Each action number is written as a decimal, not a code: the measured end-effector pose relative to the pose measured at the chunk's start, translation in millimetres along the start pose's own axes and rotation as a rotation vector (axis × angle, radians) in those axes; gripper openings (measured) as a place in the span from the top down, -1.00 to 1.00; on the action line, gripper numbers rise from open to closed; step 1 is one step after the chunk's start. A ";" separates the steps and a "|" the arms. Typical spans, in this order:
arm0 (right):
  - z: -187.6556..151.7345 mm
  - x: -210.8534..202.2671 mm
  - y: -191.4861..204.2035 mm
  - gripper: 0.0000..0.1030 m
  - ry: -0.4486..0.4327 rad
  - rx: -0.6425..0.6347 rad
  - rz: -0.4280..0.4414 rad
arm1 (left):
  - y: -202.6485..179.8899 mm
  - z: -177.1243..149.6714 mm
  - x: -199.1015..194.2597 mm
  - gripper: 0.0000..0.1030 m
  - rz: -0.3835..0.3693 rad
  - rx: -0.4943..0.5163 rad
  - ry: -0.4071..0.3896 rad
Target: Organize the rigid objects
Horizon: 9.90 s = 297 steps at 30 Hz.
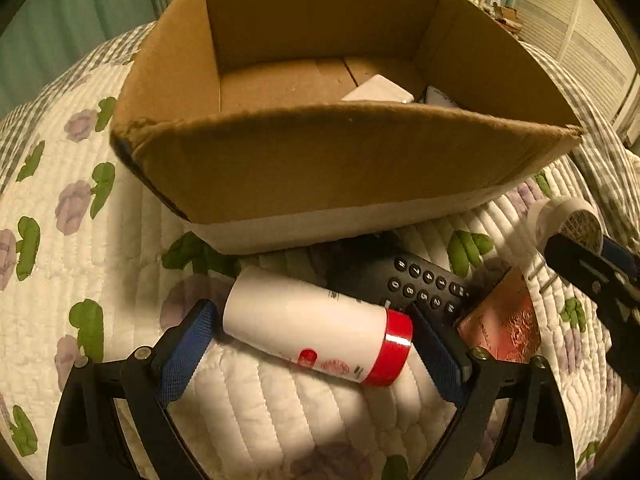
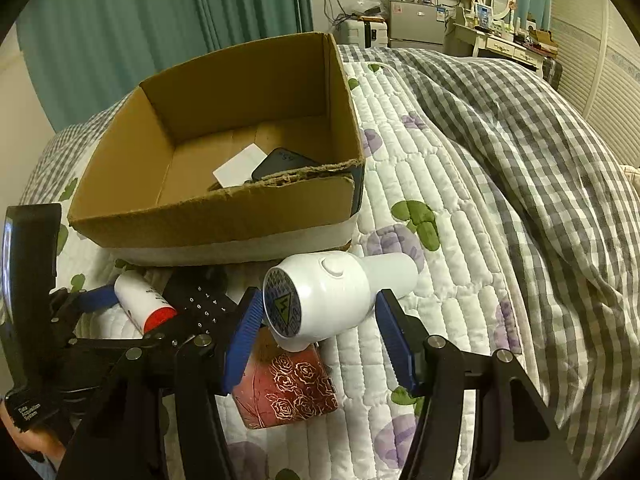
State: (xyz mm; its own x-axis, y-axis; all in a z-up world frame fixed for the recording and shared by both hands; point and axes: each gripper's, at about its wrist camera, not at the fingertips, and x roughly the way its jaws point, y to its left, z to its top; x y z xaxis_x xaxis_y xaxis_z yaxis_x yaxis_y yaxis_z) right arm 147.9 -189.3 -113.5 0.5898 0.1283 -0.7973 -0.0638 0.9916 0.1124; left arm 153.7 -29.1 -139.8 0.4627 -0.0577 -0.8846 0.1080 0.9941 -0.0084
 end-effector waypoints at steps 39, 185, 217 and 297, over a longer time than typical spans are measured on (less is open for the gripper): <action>129.8 -106.6 39.1 -0.11 -0.287 -0.235 0.105 | -7.7 103.9 -110.5 -0.61 0.017 0.011 -0.307; 27.1 -107.4 -28.6 -0.36 -0.127 -0.083 0.005 | -34.4 18.8 -140.8 0.61 -0.068 -0.138 -0.208; 120.4 -2.7 21.4 -0.36 -0.147 -0.223 0.093 | -0.2 128.8 -49.0 0.56 0.102 -0.011 -0.225; -2.8 -154.8 0.6 -1.00 -0.527 -0.175 0.018 | 9.6 -37.2 -192.8 -1.00 0.201 -0.088 -0.652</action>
State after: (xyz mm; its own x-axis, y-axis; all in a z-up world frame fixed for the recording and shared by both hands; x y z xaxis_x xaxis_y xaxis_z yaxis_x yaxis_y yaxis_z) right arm 54.4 -208.5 8.3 0.9076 0.1645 -0.3863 -0.1836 0.9829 -0.0130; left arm 32.7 -5.0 13.3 0.9042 0.1129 -0.4118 -0.0946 0.9934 0.0646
